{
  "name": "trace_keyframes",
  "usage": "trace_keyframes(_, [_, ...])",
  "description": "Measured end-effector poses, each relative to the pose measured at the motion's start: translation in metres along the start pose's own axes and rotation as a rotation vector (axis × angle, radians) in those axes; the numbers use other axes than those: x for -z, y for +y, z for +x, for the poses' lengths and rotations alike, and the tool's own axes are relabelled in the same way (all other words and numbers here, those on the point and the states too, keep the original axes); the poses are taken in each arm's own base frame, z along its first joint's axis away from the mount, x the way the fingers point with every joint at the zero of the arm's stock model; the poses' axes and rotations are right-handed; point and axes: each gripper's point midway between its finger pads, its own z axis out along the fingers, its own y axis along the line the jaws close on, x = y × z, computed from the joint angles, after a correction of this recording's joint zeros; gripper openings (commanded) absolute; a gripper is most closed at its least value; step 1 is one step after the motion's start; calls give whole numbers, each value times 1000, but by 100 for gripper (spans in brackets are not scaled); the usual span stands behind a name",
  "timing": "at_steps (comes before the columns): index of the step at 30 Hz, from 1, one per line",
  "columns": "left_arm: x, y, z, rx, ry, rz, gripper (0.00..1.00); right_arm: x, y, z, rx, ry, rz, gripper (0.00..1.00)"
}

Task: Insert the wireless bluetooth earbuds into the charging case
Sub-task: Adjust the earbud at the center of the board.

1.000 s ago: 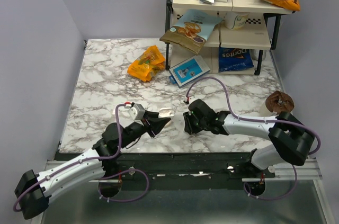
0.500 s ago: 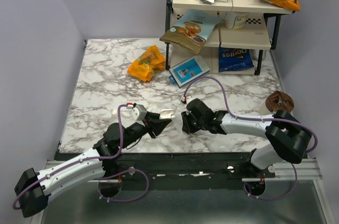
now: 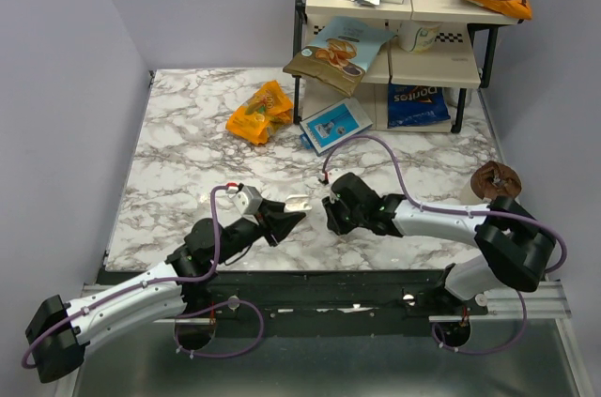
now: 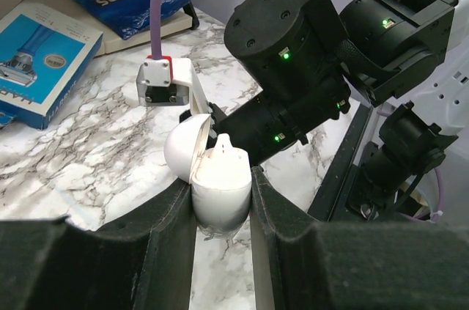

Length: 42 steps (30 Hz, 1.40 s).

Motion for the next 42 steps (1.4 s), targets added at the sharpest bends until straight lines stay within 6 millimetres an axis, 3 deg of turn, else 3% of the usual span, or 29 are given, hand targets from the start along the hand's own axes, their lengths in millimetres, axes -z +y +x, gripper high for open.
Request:
trace_keyframes(5, [0, -2, 0, 1, 1, 6, 0, 2, -7, -7, 19, -13, 32, 54])
trace_keyframes(9, [1, -4, -2, 1, -7, 13, 0, 4, -9, -9, 2, -20, 41, 57])
trace_keyframes(20, [2, -7, -5, -1, -20, 18, 0, 30, -11, -29, -132, -133, 45, 52])
trace_keyframes(25, [1, -6, -5, 0, -21, 10, 0, 32, -9, -22, -215, -128, 36, 54])
trace_keyframes(33, [1, -7, -2, 1, -11, 13, 0, 17, -10, 3, -226, -27, 47, 60])
trace_keyframes(42, [1, -9, -2, 2, -13, 14, 0, 6, -13, 13, -224, 33, 70, 58])
